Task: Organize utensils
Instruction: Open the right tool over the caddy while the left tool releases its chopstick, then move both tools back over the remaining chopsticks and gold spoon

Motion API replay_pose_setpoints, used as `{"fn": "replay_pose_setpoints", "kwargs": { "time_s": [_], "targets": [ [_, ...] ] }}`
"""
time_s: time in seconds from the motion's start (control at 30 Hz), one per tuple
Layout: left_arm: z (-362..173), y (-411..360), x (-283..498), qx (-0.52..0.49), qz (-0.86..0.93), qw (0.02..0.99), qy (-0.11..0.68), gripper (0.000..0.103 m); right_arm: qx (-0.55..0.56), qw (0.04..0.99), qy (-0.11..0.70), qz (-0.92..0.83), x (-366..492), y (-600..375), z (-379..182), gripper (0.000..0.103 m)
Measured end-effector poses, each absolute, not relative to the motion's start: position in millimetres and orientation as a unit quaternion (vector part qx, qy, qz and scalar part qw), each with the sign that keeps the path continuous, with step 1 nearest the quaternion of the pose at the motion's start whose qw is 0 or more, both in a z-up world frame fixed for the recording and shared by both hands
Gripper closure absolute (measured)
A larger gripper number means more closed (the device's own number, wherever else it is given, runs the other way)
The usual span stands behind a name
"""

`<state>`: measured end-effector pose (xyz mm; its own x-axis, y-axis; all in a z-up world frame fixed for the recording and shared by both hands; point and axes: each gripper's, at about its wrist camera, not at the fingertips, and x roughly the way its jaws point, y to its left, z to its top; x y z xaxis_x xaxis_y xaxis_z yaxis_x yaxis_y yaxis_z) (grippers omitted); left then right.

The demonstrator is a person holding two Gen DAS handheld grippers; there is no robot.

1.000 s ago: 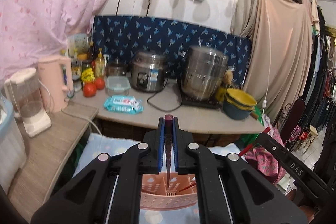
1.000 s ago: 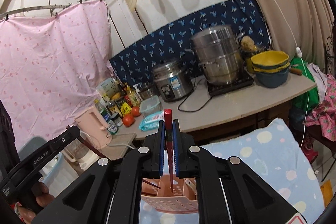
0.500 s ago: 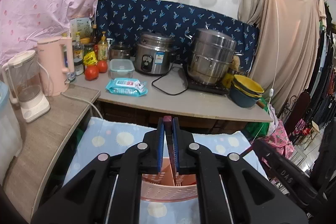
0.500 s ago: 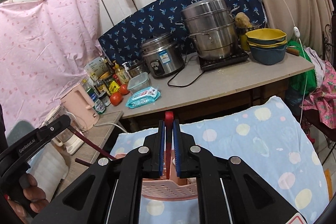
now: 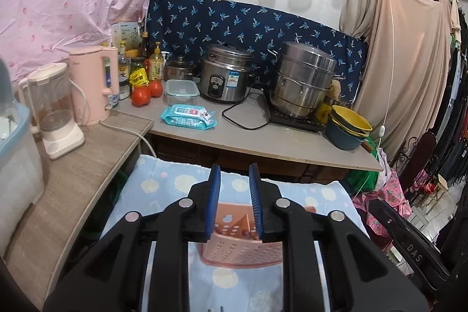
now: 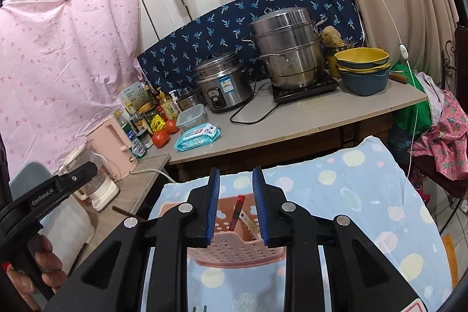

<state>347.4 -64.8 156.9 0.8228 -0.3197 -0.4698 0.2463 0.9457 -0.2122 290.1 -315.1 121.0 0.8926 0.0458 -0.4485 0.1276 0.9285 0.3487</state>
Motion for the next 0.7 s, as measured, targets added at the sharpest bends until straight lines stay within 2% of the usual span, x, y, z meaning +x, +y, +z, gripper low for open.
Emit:
{"fn": "replay_pose_setpoints", "kwargs": {
  "time_s": [0.3, 0.7],
  "targets": [
    [141, -46, 300, -0.060, -0.139, 0.949, 0.275, 0.084, 0.181, 0.951, 0.251, -0.015, 240, -305, 109, 0.079],
    [60, -26, 226, -0.037, -0.129, 0.925, 0.357, 0.084, 0.172, 0.929, 0.327, -0.021, 160, -287, 44, 0.079]
  ]
}}
